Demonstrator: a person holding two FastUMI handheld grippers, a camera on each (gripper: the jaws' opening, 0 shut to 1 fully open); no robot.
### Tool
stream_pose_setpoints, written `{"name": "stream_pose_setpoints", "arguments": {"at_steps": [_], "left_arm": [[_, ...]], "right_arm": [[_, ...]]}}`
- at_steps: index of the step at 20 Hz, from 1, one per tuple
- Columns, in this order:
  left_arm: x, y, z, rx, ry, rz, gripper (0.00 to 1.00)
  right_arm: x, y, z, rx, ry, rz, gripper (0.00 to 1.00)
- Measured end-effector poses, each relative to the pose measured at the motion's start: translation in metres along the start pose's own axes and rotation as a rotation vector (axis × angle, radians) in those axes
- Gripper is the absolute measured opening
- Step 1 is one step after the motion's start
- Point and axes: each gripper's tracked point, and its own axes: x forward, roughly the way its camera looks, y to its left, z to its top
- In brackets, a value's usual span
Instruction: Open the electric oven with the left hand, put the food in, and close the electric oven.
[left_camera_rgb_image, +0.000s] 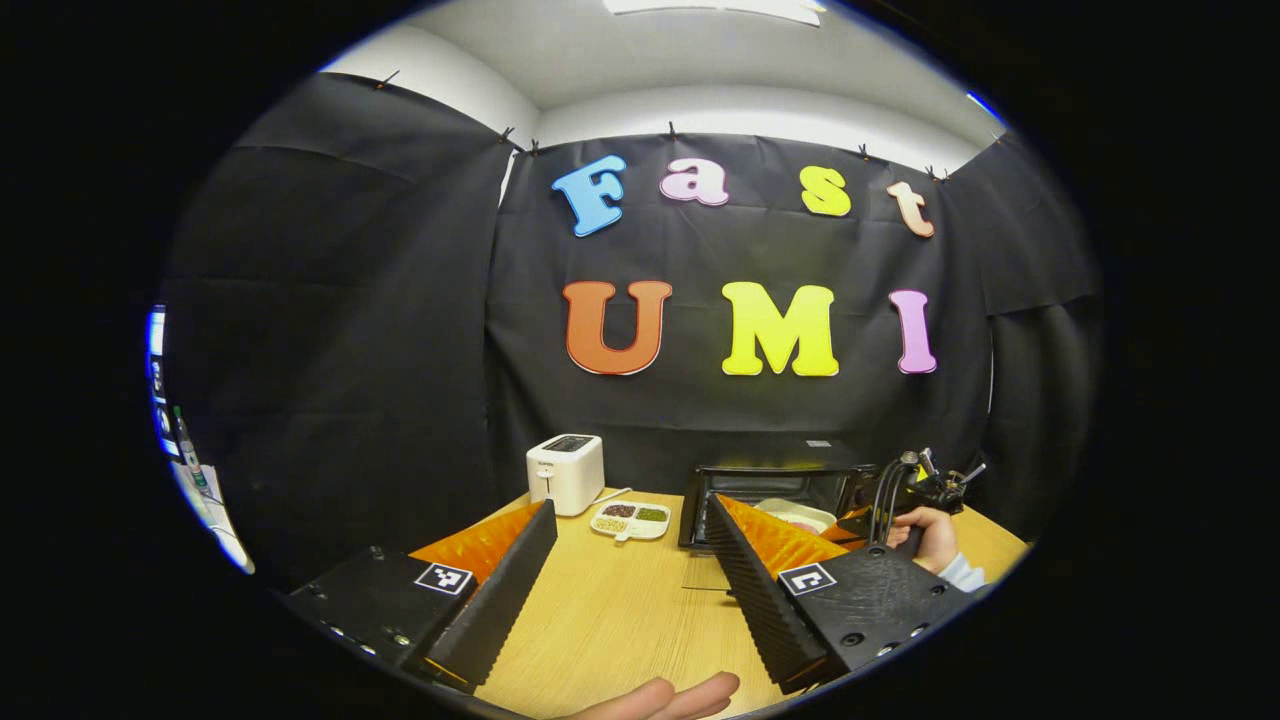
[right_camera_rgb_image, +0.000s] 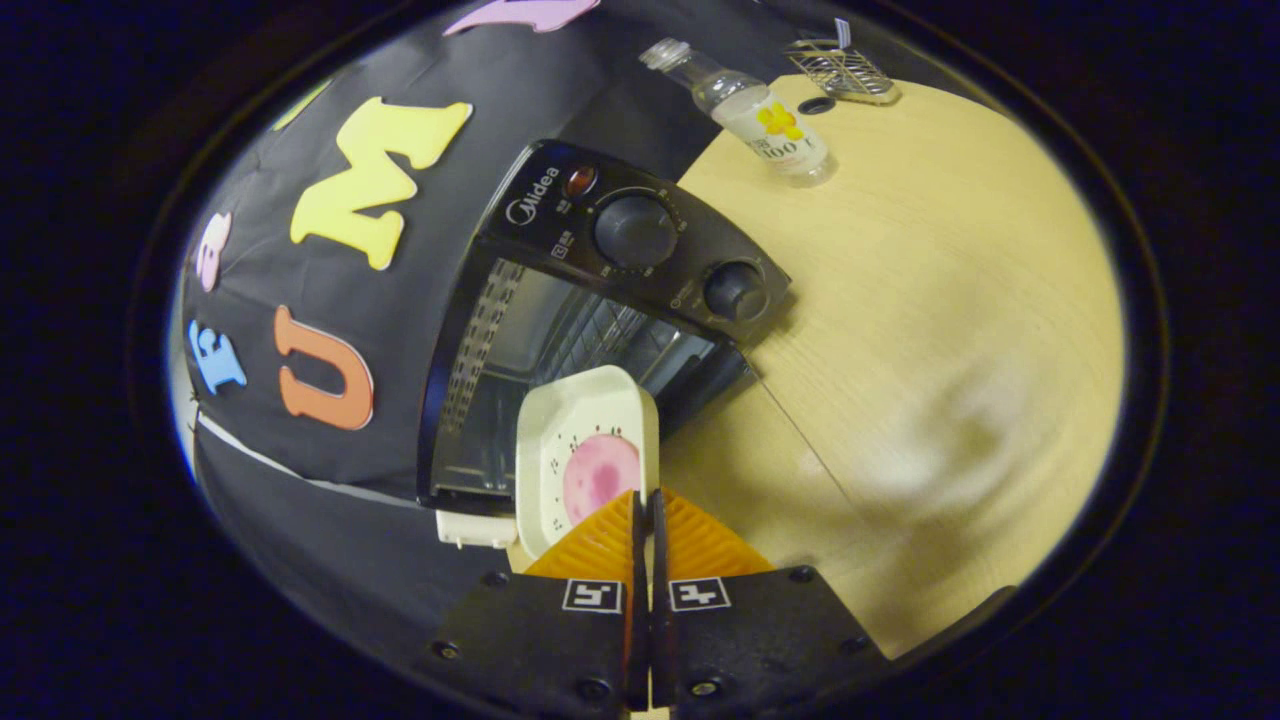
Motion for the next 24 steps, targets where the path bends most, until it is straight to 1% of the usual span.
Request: {"name": "stream_pose_setpoints", "arguments": {"at_steps": [2,3,4,5,6,7,8,9,10,11,12,13,14,15,16,18,21,22,23,24], "left_arm": [[0.002,0.0,-0.003,0.004,0.007,-0.001,0.95],[0.004,-0.004,-0.006,-0.008,0.016,-0.013,0.95],[0.005,-0.009,-0.008,-0.02,0.023,-0.03,0.95],[0.007,-0.012,-0.011,-0.029,0.026,-0.042,0.95],[0.009,-0.014,-0.012,-0.035,0.025,-0.045,0.95],[0.013,-0.013,-0.013,-0.037,0.028,-0.045,0.95],[0.015,-0.014,-0.018,-0.037,0.034,-0.047,0.95],[0.017,-0.015,-0.021,-0.033,0.041,-0.048,0.95],[0.019,-0.016,-0.027,-0.027,0.055,-0.046,0.95],[0.021,-0.016,-0.031,-0.022,0.065,-0.043,0.95],[0.022,-0.015,-0.033,-0.018,0.072,-0.04,0.95],[0.023,-0.015,-0.033,-0.016,0.074,-0.041,0.95],[0.021,-0.016,-0.034,-0.016,0.077,-0.042,0.95],[0.021,-0.015,-0.033,-0.018,0.073,-0.043,0.95],[0.021,-0.015,-0.033,-0.019,0.069,-0.045,0.95],[0.022,-0.015,-0.032,-0.02,0.063,-0.046,0.95],[0.02,-0.012,-0.032,-0.022,0.061,-0.046,0.95],[0.02,-0.011,-0.032,-0.021,0.06,-0.045,0.95],[0.02,-0.01,-0.033,-0.021,0.062,-0.043,0.95],[0.02,-0.009,-0.034,-0.02,0.063,-0.041,0.95]], "right_arm": [[0.016,0.019,0.012,0.004,-0.091,0.071,0.04],[0.022,0.025,0.013,-0.002,-0.107,0.095,0.02],[0.028,0.028,0.015,-0.009,-0.125,0.107,0.05],[0.041,0.027,0.021,-0.022,-0.142,0.099,0.05],[0.043,0.027,0.022,-0.03,-0.162,0.107,0.01],[0.052,0.025,0.022,-0.038,-0.165,0.098,0.02],[0.058,0.023,0.02,-0.037,-0.162,0.091,0.06],[0.063,0.022,0.018,-0.028,-0.15,0.084,0.07],[0.068,0.02,0.017,-0.025,-0.135,0.072,0.03],[0.071,0.019,0.015,-0.022,-0.122,0.064,0.07],[0.072,0.017,0.011,-0.034,-0.108,0.045,0.07],[0.072,0.015,0.008,-0.047,-0.097,0.03,0.02],[0.071,0.011,0.004,-0.056,-0.08,0.003,0.06],[0.066,0.015,0.004,-0.044,-0.084,0.019,0.03],[0.064,0.02,0.007,-0.043,-0.092,0.034,0.07],[0.063,0.026,0.014,-0.059,-0.124,0.047,0.07],[0.068,0.034,0.023,-0.019,-0.165,0.077,0.06],[0.073,0.035,0.025,-0.014,-0.166,0.081,0.03],[0.078,0.035,0.025,-0.017,-0.164,0.079,0.04],[0.082,0.035,0.024,-0.01,-0.159,0.081,0.07]]}}
